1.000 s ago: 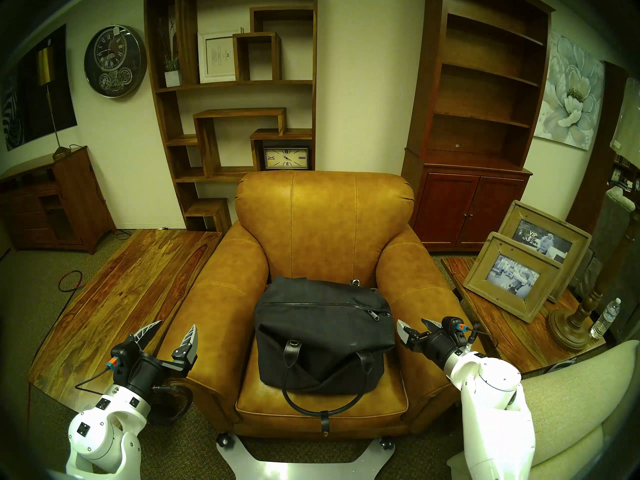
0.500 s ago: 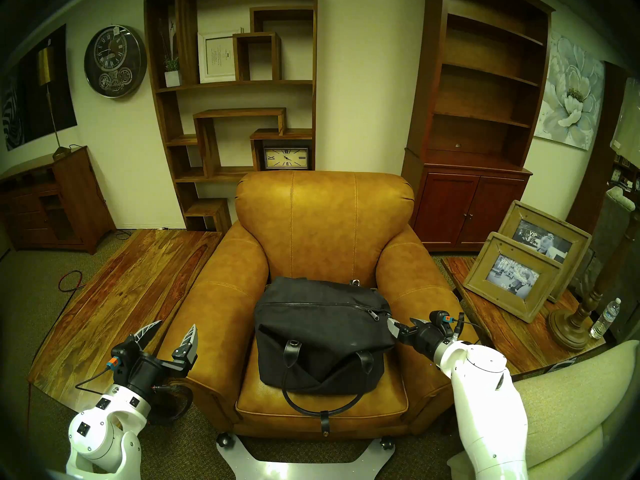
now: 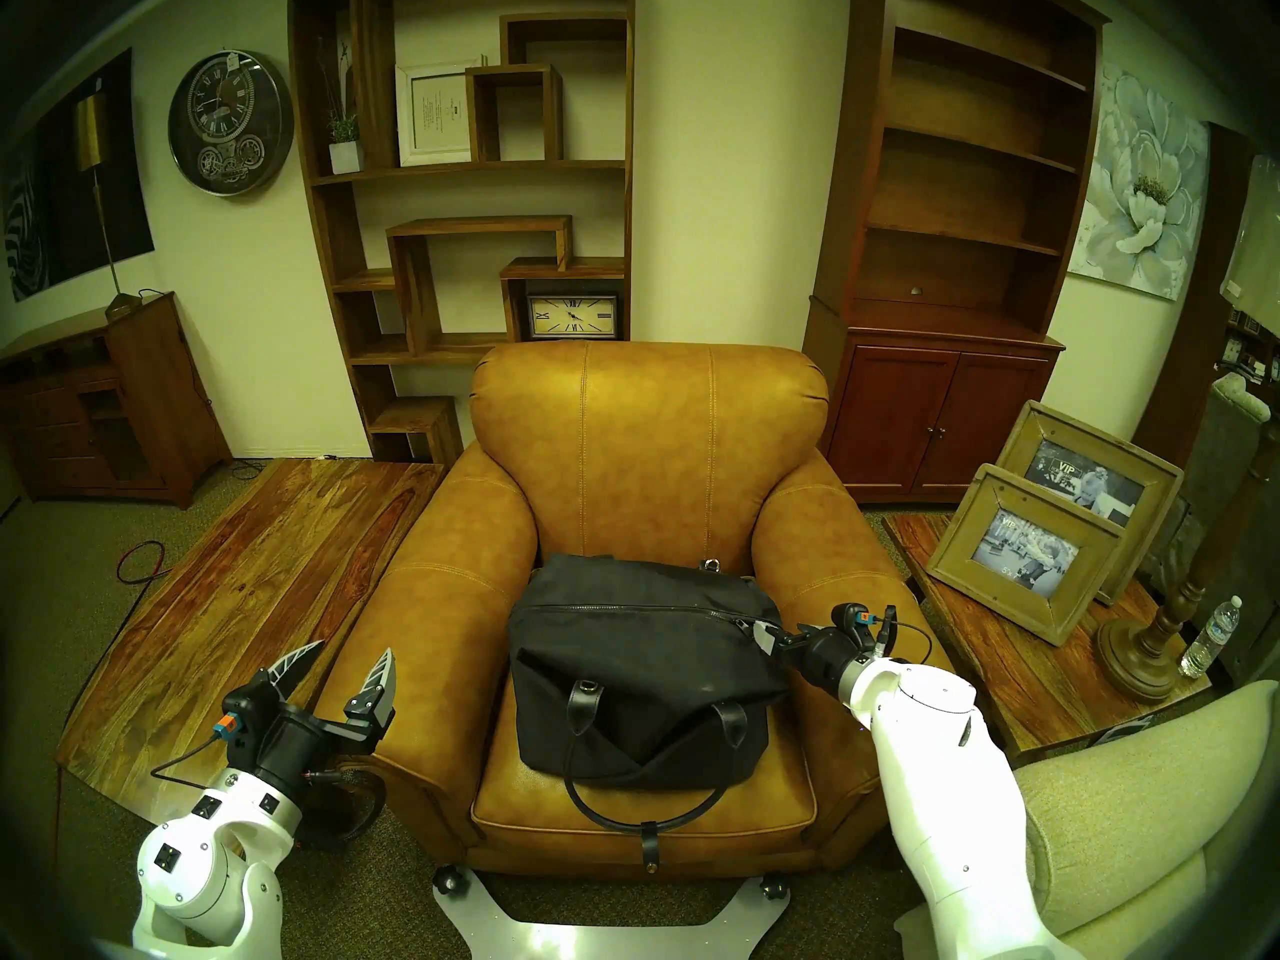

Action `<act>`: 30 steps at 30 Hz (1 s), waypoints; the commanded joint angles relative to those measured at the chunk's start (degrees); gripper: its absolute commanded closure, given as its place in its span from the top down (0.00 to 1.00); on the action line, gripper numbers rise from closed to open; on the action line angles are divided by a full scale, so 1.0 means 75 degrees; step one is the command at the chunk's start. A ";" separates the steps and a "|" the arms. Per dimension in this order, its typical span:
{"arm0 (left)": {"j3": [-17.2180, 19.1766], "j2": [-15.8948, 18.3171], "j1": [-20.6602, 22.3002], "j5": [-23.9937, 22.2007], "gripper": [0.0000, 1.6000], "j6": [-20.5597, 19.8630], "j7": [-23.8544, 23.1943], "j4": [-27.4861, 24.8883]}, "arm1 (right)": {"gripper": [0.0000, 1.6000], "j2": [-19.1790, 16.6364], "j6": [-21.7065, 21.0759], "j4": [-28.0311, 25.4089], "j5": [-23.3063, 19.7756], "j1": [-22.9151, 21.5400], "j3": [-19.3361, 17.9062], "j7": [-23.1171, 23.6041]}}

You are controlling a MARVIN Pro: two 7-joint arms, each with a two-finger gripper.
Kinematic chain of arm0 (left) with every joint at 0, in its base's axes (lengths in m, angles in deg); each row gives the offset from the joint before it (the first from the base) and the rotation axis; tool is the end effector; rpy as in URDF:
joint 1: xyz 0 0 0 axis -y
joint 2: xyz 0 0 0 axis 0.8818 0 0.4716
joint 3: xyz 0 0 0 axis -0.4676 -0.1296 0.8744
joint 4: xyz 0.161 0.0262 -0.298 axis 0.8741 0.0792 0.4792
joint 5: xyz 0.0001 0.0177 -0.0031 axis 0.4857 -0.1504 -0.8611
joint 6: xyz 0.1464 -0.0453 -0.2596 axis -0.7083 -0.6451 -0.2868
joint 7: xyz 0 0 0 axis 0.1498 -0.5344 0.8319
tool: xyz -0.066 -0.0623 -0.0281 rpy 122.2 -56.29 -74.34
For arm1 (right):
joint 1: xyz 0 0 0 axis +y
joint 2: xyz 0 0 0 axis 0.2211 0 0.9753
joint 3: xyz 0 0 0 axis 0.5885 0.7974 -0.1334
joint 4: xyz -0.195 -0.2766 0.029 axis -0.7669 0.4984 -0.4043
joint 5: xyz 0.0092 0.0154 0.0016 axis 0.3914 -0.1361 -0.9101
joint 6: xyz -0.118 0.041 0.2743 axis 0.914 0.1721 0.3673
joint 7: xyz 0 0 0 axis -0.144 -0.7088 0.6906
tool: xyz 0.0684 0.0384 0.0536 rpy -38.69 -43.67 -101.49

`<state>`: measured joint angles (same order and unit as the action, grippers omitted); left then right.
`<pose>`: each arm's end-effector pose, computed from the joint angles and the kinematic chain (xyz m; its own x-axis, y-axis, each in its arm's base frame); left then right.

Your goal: Open a bag with a zipper

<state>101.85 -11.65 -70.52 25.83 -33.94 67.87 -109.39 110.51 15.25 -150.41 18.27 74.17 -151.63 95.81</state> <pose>0.1643 0.0556 -0.3207 0.0896 0.0668 0.9937 -0.0843 -0.9937 0.0744 0.4037 -0.1234 -0.4328 0.4898 -0.1784 0.8534 0.2102 -0.9258 -0.3142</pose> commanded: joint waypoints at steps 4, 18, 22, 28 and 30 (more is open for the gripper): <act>0.0005 0.0001 0.0004 0.0002 1.00 0.0025 -0.0008 -0.0138 | 1.00 0.0000 -0.0217 0.0672 -0.0163 -0.1100 0.0277 -0.0046; 0.0008 -0.0009 -0.0008 0.0007 1.00 0.0020 -0.0012 -0.0158 | 1.00 -0.0033 -0.0361 0.1958 0.0249 -0.2116 0.0988 0.0030; 0.0008 -0.0012 -0.0013 0.0010 1.00 0.0016 -0.0012 -0.0166 | 1.00 -0.0142 -0.0269 0.2381 0.0497 -0.2397 0.1183 0.0154; 0.0008 -0.0017 -0.0019 0.0015 1.00 0.0010 -0.0011 -0.0177 | 0.77 -0.0298 -0.0149 0.2352 0.0647 -0.2283 0.1172 0.0239; 0.0008 -0.0018 -0.0020 0.0016 1.00 0.0009 -0.0011 -0.0178 | 0.76 -0.0333 -0.0148 0.2227 0.0640 -0.2188 0.1129 0.0282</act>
<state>101.90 -11.76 -70.52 25.88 -33.95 67.77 -109.44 109.08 13.02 -131.62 23.00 59.15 -142.95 96.97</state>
